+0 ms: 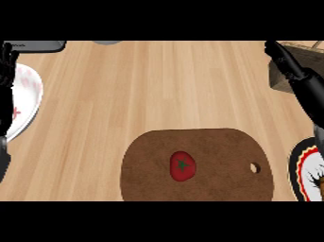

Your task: Pick the tomato from the cutting board and place it in the basket

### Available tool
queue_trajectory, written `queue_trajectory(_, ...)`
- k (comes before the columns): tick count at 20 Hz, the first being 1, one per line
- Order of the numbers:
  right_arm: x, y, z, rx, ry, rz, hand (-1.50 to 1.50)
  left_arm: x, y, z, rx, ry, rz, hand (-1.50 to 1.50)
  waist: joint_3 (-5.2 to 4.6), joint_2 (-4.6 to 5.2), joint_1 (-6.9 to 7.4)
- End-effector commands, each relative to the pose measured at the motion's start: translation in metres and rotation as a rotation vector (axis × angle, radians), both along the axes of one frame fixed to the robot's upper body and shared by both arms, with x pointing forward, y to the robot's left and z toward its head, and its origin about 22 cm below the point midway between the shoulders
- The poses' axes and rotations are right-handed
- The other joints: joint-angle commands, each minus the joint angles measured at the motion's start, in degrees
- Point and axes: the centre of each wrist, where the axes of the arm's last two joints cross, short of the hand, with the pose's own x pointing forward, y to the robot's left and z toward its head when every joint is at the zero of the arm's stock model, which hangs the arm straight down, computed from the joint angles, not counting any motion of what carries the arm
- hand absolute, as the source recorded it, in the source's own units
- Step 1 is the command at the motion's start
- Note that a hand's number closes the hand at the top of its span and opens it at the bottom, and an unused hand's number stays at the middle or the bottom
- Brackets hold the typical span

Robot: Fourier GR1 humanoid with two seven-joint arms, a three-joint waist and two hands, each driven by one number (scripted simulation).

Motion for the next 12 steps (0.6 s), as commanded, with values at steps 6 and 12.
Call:
queue_trajectory(6, -0.033, -0.014, -0.043, 0.202, 0.220, -0.442, 1.50, -0.020, 0.021, -0.066, -0.081, 0.357, 0.080, 0.00, 1.66, -0.59, -0.99)
queue_trajectory(12, -0.056, 0.121, -0.068, 0.321, -0.023, -0.465, -1.50, -0.013, 0.005, -0.071, -0.108, 0.411, 0.014, 0.00, 1.52, -0.44, 0.53)
